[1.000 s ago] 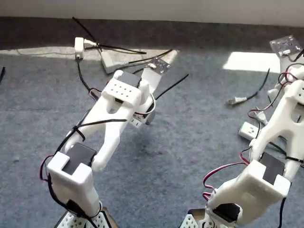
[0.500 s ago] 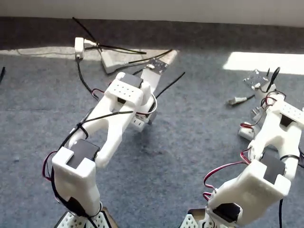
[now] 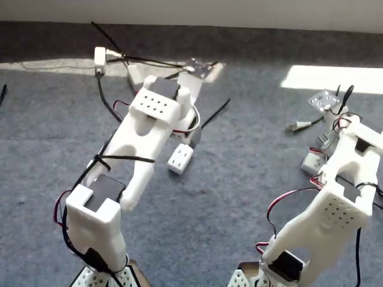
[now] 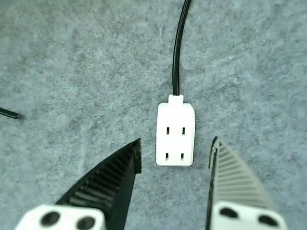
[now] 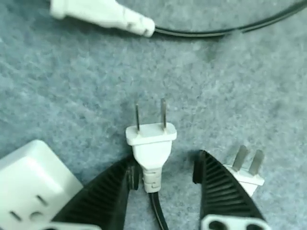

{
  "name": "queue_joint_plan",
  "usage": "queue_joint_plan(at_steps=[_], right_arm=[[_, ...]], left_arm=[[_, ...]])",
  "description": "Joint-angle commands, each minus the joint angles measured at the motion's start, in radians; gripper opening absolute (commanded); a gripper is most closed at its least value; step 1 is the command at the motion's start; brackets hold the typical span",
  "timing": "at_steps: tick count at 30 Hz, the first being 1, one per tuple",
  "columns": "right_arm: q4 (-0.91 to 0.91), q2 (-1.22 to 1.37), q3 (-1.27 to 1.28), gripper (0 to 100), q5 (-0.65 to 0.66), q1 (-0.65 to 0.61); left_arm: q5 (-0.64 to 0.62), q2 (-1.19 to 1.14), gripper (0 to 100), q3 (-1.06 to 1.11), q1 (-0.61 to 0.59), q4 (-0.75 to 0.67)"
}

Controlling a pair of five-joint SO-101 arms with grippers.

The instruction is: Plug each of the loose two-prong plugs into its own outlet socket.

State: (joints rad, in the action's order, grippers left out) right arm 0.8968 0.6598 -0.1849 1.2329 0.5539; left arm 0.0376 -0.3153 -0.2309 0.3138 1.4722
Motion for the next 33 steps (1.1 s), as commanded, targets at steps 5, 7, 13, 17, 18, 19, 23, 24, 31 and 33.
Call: queue_joint_plan(at_steps=[5,7,13,17,18,19,23,24,31,33], right_arm=[[0.150,0.035,-0.248,1.4,0.002,0.005],[0.189,0.031,-0.292,1.4,0.002,0.007],[0.363,0.027,-0.484,1.4,-0.014,-0.018],[0.545,0.027,-0.684,1.4,-0.164,-0.102],[0.607,0.027,-0.742,1.4,-0.198,-0.131],[0.665,0.027,-0.800,1.4,-0.227,-0.166],[0.874,0.025,-1.021,1.5,-0.310,-0.321],[0.866,0.025,-1.067,1.5,-0.356,-0.355],[0.868,0.027,-1.221,1.9,-0.559,-0.595],[0.868,0.025,-1.224,1.9,-0.617,-0.679]], left_arm=[[-0.005,0.013,23,-0.374,-0.176,0.250],[-0.005,0.013,23,-0.443,-0.234,0.282],[-0.003,0.013,24,-0.544,-0.427,0.285],[-0.003,0.013,24,-0.581,-0.568,0.285],[-0.003,0.013,24,-0.588,-0.604,0.285],[-0.003,0.013,24,-0.593,-0.639,0.285],[-0.002,0.012,24,-0.596,-0.777,0.282],[-0.002,0.010,24,-0.596,-0.811,0.282],[0.172,0.002,23,-0.590,-1.020,0.281],[0.196,0.001,23,-0.590,-1.079,0.281]])
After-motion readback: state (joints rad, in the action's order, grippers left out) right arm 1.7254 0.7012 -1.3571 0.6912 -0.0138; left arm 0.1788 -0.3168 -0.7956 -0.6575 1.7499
